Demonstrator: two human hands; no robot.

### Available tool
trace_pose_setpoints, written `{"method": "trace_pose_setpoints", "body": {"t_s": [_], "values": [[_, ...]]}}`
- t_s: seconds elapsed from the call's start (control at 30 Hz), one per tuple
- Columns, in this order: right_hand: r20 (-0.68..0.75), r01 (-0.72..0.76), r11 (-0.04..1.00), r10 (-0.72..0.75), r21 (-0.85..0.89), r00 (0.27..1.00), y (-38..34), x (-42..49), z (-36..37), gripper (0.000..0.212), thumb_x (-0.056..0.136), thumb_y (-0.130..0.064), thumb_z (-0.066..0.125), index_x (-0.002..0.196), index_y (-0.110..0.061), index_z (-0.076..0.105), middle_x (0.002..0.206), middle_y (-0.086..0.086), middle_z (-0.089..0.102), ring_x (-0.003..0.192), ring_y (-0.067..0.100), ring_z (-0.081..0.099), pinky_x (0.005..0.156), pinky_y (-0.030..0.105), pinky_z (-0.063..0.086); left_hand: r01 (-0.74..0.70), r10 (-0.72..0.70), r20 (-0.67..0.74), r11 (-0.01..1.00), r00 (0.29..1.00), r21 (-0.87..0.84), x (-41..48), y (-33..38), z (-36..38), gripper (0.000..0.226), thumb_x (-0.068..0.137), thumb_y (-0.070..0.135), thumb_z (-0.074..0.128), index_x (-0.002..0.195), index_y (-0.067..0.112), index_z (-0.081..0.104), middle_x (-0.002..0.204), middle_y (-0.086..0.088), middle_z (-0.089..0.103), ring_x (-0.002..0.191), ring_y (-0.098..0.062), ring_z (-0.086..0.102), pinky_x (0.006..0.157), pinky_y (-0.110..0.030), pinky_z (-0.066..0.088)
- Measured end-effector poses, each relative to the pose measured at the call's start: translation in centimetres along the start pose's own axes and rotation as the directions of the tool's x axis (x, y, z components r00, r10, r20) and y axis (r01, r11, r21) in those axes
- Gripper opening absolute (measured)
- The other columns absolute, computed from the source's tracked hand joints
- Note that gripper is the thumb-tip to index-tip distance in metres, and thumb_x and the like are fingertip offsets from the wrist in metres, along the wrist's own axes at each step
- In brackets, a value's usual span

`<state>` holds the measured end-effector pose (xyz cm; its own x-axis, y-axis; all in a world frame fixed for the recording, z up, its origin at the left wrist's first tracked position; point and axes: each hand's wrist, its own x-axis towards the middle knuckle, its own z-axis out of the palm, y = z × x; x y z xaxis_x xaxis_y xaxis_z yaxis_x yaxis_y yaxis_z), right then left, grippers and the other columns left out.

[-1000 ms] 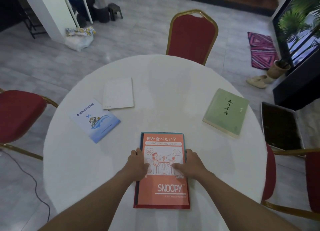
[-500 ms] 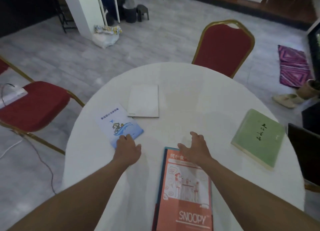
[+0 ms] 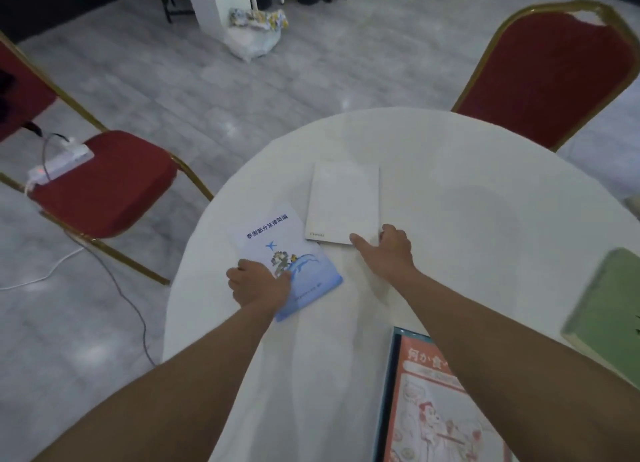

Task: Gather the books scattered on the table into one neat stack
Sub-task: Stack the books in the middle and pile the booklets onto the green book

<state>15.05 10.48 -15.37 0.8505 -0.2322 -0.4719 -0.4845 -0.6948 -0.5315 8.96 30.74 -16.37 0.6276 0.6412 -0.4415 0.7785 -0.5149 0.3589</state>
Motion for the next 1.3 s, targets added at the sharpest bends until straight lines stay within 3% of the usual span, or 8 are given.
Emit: {"method": "trace_pose_setpoints", "body": {"t_s": [0.17, 0.27, 0.37, 0.6, 0.83, 1.0, 1.1, 1.3], "values": [[-0.07, -0.192, 0.981, 0.194, 0.035, 0.979, -2.9, 1.7, 1.9, 0.086, 0.075, -0.053, 0.077, 0.137, -0.007, 0.039, 0.142, 0.015, 0.045, 0.135, 0.036, 0.041, 0.11, 0.047, 0.037, 0.078, -0.073, 0.124, 0.996, 0.99, -0.035, 2.3, 0.1, -0.5, 0.086, 0.067, 0.041, 0.085, 0.134, 0.002, 0.048, 0.137, -0.019, 0.046, 0.129, -0.036, 0.045, 0.1, -0.041, 0.043], [-0.071, -0.236, 0.971, 0.238, 0.037, 0.969, -3.5, 2.1, 2.7, 0.08, 0.076, -0.041, 0.077, 0.137, -0.008, 0.038, 0.142, 0.014, 0.046, 0.135, 0.034, 0.041, 0.109, 0.046, 0.037, 0.075, -0.07, 0.083, 0.995, 0.994, -0.06, 1.6, 0.8, 0.1, 0.066, 0.077, 0.029, 0.076, 0.134, 0.008, 0.05, 0.138, -0.018, 0.043, 0.128, -0.035, 0.045, 0.1, -0.04, 0.044], [-0.093, -0.271, 0.961, 0.275, 0.048, 0.957, -3.8, 1.9, 3.2, 0.076, 0.078, -0.038, 0.075, 0.136, -0.006, 0.038, 0.143, 0.015, 0.041, 0.135, 0.033, 0.039, 0.107, 0.046, 0.036, 0.111, -0.111, -0.002, 0.993, 0.994, -0.05, 0.5, 1.2, 0.5, 0.079, 0.073, 0.031, 0.082, 0.13, -0.004, 0.041, 0.135, -0.021, 0.042, 0.123, -0.036, 0.045, 0.097, -0.04, 0.045], [-0.08, -0.261, 0.963, 0.266, 0.07, 0.961, -2.8, 1.7, 3.0, 0.064, 0.081, -0.032, 0.073, 0.132, -0.008, 0.042, 0.137, 0.013, 0.046, 0.127, 0.033, 0.048, 0.106, 0.047, 0.04, 0.149, -0.144, 0.063, 0.986, 0.988, -0.076, 0.6, 1.1, -0.4, 0.095, 0.065, 0.041, 0.088, 0.132, -0.005, 0.038, 0.135, -0.022, 0.044, 0.126, -0.037, 0.046, 0.098, -0.043, 0.044], [0.106, -0.243, 0.933, 0.222, 0.266, 0.969, -0.1, 3.8, 2.5, 0.06, 0.058, -0.028, 0.067, 0.115, -0.009, 0.064, 0.116, 0.014, 0.066, 0.101, 0.033, 0.067, 0.088, 0.044, 0.059, 0.079, -0.059, 0.102, 0.975, 0.993, -0.208, -0.1, 1.3, 0.7, 0.071, 0.078, 0.024, 0.08, 0.129, -0.002, 0.037, 0.132, -0.022, 0.052, 0.121, -0.041, 0.055, 0.098, -0.046, 0.048], [0.143, -0.234, 0.833, 0.187, 0.502, 0.972, 0.9, 1.5, -0.6, 0.041, 0.072, -0.009, 0.064, 0.112, -0.002, 0.066, 0.108, 0.014, 0.072, 0.094, 0.03, 0.069, 0.084, 0.038, 0.059, -0.04, 0.072, 0.127, 0.97, 0.989, -0.239, 0.0, 0.0, -0.8, 0.044, 0.094, 0.019, 0.059, 0.129, 0.006, 0.037, 0.125, -0.018, 0.061, 0.112, -0.038, 0.061, 0.095, -0.042, 0.048], [0.184, -0.226, 0.75, 0.141, 0.622, 0.973, 2.0, -0.5, -2.6, 0.024, 0.084, 0.01, 0.057, 0.104, 0.0, 0.066, 0.112, 0.017, 0.069, 0.094, 0.028, 0.067, 0.092, 0.043, 0.057, -0.1, 0.167, 0.148, 0.919, 0.975, -0.381, -0.5, -0.3, -1.6, 0.038, 0.096, 0.016, 0.052, 0.131, 0.011, 0.039, 0.127, -0.015, 0.061, 0.113, -0.035, 0.06, 0.095, -0.039, 0.047], [0.228, -0.238, 0.523, 0.084, 0.819, 0.97, 5.0, -4.0, -6.6, 0.047, 0.091, 0.017, 0.048, 0.128, -0.012, 0.046, 0.11, 0.006, 0.058, 0.096, 0.028, 0.065, 0.069, 0.046, 0.062, -0.187, 0.269, 0.112, 0.861, 0.957, -0.473, -2.7, 0.4, -2.1, 0.043, 0.096, 0.013, 0.052, 0.136, 0.018, 0.037, 0.129, -0.012, 0.059, 0.116, -0.032, 0.059, 0.104, -0.044, 0.046]]}}
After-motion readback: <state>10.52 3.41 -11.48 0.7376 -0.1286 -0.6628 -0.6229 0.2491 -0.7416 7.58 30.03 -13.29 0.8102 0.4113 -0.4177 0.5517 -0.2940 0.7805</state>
